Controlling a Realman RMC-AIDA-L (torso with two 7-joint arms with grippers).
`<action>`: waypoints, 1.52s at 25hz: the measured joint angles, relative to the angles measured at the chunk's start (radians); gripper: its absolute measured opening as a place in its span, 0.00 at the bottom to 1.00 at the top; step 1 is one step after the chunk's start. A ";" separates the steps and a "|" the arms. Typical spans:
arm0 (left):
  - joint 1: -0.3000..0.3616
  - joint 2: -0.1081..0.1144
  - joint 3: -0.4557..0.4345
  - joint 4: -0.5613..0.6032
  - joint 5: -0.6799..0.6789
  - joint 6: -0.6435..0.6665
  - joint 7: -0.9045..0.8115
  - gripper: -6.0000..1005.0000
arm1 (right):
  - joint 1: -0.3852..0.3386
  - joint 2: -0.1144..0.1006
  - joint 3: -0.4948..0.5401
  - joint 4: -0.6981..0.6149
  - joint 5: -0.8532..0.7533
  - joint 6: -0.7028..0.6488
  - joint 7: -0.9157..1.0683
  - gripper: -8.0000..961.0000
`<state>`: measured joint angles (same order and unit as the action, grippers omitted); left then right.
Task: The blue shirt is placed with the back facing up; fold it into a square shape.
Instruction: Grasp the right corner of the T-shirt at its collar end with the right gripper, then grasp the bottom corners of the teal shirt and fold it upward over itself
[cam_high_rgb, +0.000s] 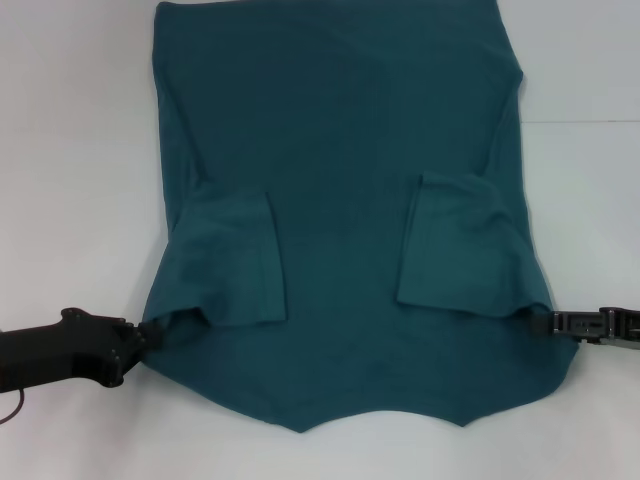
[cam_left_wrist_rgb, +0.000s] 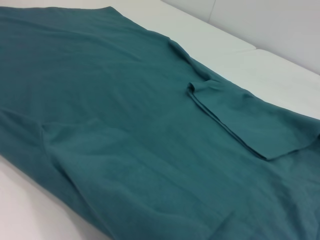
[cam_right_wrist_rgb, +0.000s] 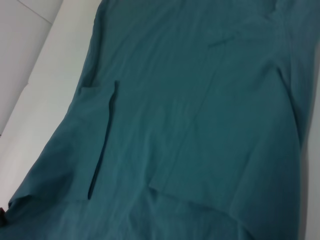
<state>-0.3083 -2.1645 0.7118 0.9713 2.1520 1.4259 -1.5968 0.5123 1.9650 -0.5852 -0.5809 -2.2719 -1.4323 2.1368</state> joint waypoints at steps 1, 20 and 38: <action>0.000 0.000 0.000 0.000 0.000 0.000 0.000 0.01 | 0.000 0.000 0.000 0.001 0.000 0.000 0.001 0.91; -0.001 0.000 0.000 0.001 0.000 0.003 0.002 0.01 | 0.004 -0.004 -0.024 0.000 -0.046 0.006 0.049 0.32; 0.005 0.002 -0.046 0.062 0.014 0.121 -0.084 0.01 | -0.030 -0.020 0.054 -0.009 -0.031 -0.121 -0.057 0.06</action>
<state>-0.3035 -2.1629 0.6659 1.0329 2.1665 1.5472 -1.6812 0.4821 1.9445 -0.5313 -0.5899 -2.3029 -1.5533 2.0801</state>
